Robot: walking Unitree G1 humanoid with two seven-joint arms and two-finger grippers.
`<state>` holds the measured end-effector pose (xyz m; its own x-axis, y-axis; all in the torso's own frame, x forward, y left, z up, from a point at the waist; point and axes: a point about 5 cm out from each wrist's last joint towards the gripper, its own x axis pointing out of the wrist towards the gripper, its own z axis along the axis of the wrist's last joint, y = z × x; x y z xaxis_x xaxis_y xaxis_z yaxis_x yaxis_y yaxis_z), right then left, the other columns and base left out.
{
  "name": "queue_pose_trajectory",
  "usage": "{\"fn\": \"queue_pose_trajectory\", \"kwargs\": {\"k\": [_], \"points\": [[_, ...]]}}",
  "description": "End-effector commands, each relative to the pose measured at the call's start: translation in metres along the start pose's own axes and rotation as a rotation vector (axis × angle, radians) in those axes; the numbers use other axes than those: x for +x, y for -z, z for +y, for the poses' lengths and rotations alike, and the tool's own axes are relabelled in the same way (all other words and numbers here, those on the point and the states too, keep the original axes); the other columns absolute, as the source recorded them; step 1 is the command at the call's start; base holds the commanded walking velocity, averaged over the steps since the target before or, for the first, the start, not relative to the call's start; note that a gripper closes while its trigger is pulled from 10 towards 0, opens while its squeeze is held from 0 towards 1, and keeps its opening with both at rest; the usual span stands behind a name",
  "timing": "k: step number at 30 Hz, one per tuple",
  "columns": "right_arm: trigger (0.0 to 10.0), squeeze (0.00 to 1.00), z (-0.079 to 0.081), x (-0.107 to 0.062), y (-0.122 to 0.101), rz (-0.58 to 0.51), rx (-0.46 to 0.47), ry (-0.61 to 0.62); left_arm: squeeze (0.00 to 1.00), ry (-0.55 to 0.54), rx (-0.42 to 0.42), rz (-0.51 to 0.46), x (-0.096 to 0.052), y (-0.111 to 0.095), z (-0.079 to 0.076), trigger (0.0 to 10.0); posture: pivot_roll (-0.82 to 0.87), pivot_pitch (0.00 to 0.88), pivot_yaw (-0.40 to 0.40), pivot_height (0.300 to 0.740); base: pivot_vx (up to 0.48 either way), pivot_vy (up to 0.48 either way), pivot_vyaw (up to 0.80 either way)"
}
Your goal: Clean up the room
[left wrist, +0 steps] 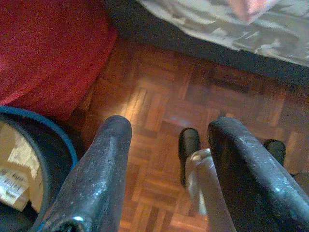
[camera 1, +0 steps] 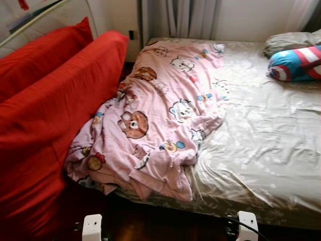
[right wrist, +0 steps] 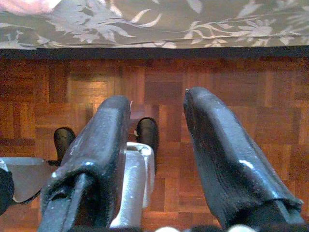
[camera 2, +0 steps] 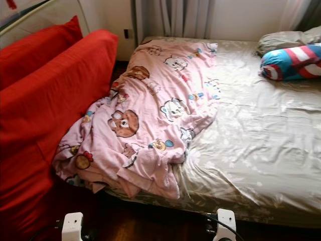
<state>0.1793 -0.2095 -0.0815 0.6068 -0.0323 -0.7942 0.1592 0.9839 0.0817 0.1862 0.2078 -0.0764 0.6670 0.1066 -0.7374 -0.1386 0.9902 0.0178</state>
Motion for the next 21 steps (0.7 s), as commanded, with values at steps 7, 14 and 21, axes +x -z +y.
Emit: {"fn": "queue_pose_trajectory", "kwargs": {"k": [7,14,21], "points": [[10.0,0.0,-0.0045,-0.0016,0.0048,0.015,0.006,0.016,0.0,0.001,0.011,0.02,-0.0014,0.006,-0.0009,10.0,-0.03,0.099,0.012,0.74,0.0,0.0,0.0],[10.0,0.0,-0.0046,-0.0017,0.0052,0.016,0.004,0.017,0.0,0.003,0.013,0.022,-0.002,0.0074,0.0,10.0,-0.03,0.088,0.013,0.74,0.0,0.0,0.0],[10.0,0.0,-0.005,-0.0016,0.0043,0.011,0.01,0.022,0.0,0.006,0.003,0.007,-0.0012,0.0045,-0.0028,10.0,-0.02,0.124,0.009,0.74,0.0,0.0,0.0]]}}
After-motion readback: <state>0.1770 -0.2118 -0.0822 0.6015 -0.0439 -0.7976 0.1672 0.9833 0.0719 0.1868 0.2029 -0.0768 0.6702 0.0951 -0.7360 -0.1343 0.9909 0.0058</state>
